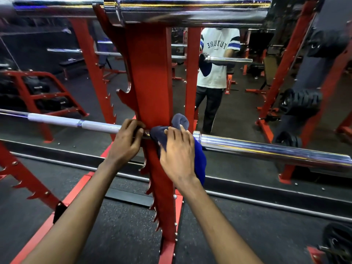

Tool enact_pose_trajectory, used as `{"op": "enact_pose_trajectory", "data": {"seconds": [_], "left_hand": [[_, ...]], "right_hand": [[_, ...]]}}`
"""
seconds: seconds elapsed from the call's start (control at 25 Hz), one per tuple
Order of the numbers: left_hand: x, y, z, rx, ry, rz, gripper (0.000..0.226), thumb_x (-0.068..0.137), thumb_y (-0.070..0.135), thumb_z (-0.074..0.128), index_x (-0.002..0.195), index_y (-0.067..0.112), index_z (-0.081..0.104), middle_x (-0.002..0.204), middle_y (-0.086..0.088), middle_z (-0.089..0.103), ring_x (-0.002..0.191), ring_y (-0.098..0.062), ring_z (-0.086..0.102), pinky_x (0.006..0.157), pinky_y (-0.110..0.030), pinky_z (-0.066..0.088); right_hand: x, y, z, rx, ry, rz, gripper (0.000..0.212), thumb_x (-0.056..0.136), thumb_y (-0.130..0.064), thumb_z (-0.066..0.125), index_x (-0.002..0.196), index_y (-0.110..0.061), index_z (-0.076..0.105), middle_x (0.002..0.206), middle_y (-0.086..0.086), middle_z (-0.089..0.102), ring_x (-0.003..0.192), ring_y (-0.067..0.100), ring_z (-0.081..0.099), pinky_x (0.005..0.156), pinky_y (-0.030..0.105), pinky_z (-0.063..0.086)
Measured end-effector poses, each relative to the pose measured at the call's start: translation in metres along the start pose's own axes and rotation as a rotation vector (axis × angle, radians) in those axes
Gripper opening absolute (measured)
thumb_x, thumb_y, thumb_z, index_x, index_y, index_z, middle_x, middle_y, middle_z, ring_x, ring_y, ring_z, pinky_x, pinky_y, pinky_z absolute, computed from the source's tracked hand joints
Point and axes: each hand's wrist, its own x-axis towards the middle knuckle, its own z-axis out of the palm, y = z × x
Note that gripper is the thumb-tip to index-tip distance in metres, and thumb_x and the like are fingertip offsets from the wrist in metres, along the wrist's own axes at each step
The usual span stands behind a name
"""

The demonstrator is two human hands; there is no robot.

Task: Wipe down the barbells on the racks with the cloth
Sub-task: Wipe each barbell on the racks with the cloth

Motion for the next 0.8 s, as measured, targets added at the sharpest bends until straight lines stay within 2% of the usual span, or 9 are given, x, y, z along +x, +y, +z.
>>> {"op": "enact_pose_trajectory", "data": {"seconds": [0.12, 0.24, 0.36, 0.44, 0.52, 0.6, 0.68, 0.8], "left_hand": [[0.0, -0.03, -0.013, 0.095, 0.064, -0.014, 0.02, 0.101, 0.017, 0.04, 0.102, 0.007, 0.058, 0.102, -0.008, 0.05, 0.094, -0.026, 0.052, 0.09, -0.038, 0.042], [0.012, -0.059, -0.027, 0.318, -0.051, 0.05, 0.032, 0.104, 0.028, 0.031, 0.09, 0.012, 0.054, 0.089, -0.009, 0.052, 0.083, -0.033, 0.05, 0.077, -0.046, 0.04], [0.021, -0.067, -0.031, 0.457, -0.11, 0.142, 0.033, 0.103, 0.032, 0.029, 0.084, 0.017, 0.051, 0.08, -0.008, 0.056, 0.076, -0.035, 0.054, 0.069, -0.045, 0.039], [0.028, -0.075, -0.037, 0.49, -0.122, 0.152, 0.038, 0.103, 0.035, 0.031, 0.078, 0.018, 0.056, 0.076, -0.009, 0.063, 0.074, -0.038, 0.061, 0.062, -0.043, 0.042], [0.035, -0.087, -0.045, 0.5, -0.13, 0.14, 0.046, 0.102, 0.04, 0.032, 0.071, 0.017, 0.057, 0.074, -0.006, 0.066, 0.07, -0.037, 0.065, 0.055, -0.037, 0.041], [0.041, -0.098, -0.05, 0.517, -0.14, 0.156, 0.05, 0.1, 0.045, 0.03, 0.069, 0.018, 0.059, 0.071, -0.005, 0.067, 0.068, -0.035, 0.067, 0.053, -0.034, 0.04], [0.043, -0.101, -0.049, 0.555, -0.132, 0.153, 0.059, 0.098, 0.047, 0.028, 0.066, 0.014, 0.064, 0.065, -0.01, 0.067, 0.064, -0.037, 0.067, 0.052, -0.034, 0.039], [0.042, -0.102, -0.046, 0.588, -0.119, 0.124, 0.062, 0.097, 0.044, 0.031, 0.059, 0.009, 0.066, 0.056, -0.02, 0.062, 0.057, -0.043, 0.065, 0.05, -0.034, 0.04]], "right_hand": [[-0.002, -0.003, 0.006, 0.014, 0.068, 0.049, 0.043, 0.086, -0.032, 0.068, 0.124, -0.012, 0.064, 0.128, 0.008, 0.066, 0.132, 0.029, 0.052, 0.115, 0.044, 0.034], [0.004, -0.028, 0.02, 0.022, 0.073, 0.12, 0.04, 0.092, -0.04, 0.06, 0.119, -0.011, 0.061, 0.124, 0.009, 0.063, 0.13, 0.032, 0.05, 0.114, 0.047, 0.032], [0.008, -0.052, 0.032, 0.07, 0.061, 0.115, 0.045, 0.092, -0.042, 0.055, 0.122, -0.009, 0.06, 0.127, 0.012, 0.06, 0.132, 0.035, 0.046, 0.116, 0.051, 0.03], [0.005, -0.048, 0.03, 0.069, 0.053, 0.095, 0.049, 0.088, -0.039, 0.056, 0.129, -0.012, 0.058, 0.134, 0.008, 0.059, 0.136, 0.033, 0.045, 0.119, 0.048, 0.028], [0.0, -0.031, 0.026, 0.068, 0.091, 0.151, 0.051, 0.084, -0.035, 0.059, 0.131, -0.016, 0.057, 0.138, 0.004, 0.058, 0.138, 0.031, 0.044, 0.121, 0.047, 0.028], [-0.004, -0.023, 0.024, 0.081, 0.174, 0.255, 0.048, 0.085, -0.032, 0.059, 0.129, -0.014, 0.057, 0.137, 0.004, 0.057, 0.139, 0.031, 0.043, 0.121, 0.046, 0.028], [-0.001, -0.035, 0.028, 0.058, 0.211, 0.302, 0.044, 0.085, -0.032, 0.058, 0.125, -0.012, 0.058, 0.133, 0.006, 0.058, 0.138, 0.032, 0.044, 0.121, 0.048, 0.028], [0.012, -0.067, 0.04, 0.054, 0.124, 0.223, 0.043, 0.086, -0.035, 0.052, 0.12, -0.01, 0.06, 0.125, 0.01, 0.061, 0.132, 0.035, 0.047, 0.117, 0.049, 0.031]]}}
